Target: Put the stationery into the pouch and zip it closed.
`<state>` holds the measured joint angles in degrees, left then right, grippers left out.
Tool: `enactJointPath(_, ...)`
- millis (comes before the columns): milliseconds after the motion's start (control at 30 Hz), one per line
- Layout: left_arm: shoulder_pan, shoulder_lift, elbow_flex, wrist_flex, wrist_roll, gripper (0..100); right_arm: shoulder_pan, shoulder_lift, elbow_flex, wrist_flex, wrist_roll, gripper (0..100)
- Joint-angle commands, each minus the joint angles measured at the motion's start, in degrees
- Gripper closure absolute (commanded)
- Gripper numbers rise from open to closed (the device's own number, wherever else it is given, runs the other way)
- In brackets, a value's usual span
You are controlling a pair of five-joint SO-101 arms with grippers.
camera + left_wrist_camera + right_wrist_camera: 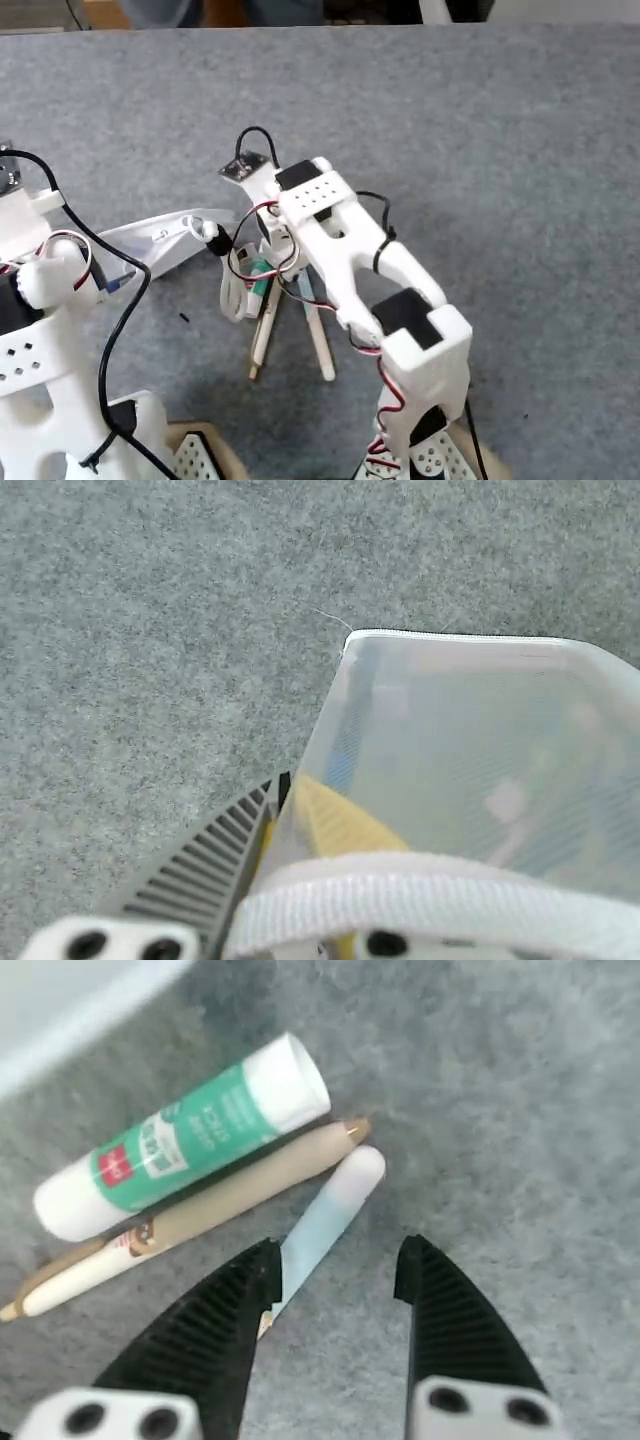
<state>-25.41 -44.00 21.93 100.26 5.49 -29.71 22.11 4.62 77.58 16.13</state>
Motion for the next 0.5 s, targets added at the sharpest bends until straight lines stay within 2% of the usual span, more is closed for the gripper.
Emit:
enactJointPath(0, -1.1, 0.7, 2.07, -0.44, -0.18, 97, -0.44, 0.84, -0.04, -0.7, -0.53, 80.8)
enactJointPath(133, -1.1, 0.7, 2.07, -0.44, -0.18, 97, -0.44, 1.36, -0.22, -2.11, -0.53, 80.9)
enactJointPath(267, -1.1, 0.7, 2.07, -0.44, -0.18, 97, -0.44, 1.8, -0.13, -3.87, -0.53, 86.5)
enactJointPath(467, -1.1, 0.7, 2.07, -0.44, -0.18, 97, -0.44, 1.8, -0.13, -4.4, -0.53, 87.1)
